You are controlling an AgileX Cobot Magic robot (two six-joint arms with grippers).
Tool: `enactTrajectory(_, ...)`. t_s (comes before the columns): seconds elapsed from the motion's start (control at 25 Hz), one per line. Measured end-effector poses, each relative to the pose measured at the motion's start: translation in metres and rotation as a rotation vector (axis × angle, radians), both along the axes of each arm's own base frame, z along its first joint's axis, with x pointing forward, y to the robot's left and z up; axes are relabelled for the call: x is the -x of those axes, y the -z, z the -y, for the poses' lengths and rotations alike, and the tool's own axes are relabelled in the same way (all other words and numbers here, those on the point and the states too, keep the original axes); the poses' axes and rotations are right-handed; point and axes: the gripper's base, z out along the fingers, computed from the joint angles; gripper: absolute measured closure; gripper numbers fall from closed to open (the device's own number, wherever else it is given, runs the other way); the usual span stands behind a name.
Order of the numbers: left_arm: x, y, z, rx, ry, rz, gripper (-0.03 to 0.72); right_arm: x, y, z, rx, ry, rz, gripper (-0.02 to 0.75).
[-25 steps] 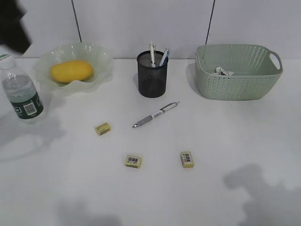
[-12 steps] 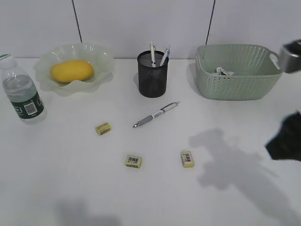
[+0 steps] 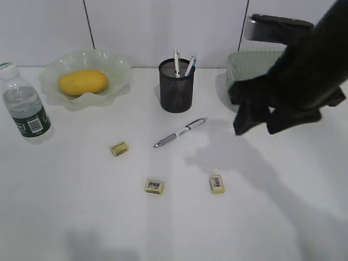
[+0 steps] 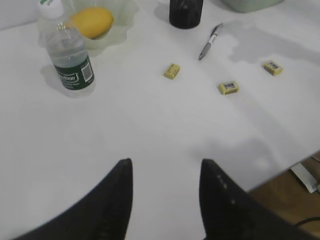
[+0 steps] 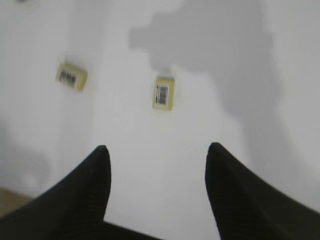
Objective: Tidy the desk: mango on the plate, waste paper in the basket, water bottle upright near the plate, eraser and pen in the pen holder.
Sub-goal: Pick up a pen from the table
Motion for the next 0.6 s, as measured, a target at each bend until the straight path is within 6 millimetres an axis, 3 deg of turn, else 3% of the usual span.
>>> enactTrajectory(0.32,-0.007,0.004,0.005,0.014,0.015,0.063,0.349,-0.038,0.031,-0.022,-0.17,0.392,-0.039,0.261)
enactTrajectory(0.6,-0.008,0.004,0.005,0.012,0.018,0.068,0.349,-0.056,0.078,-0.035,-0.251,0.655,-0.169,0.261)
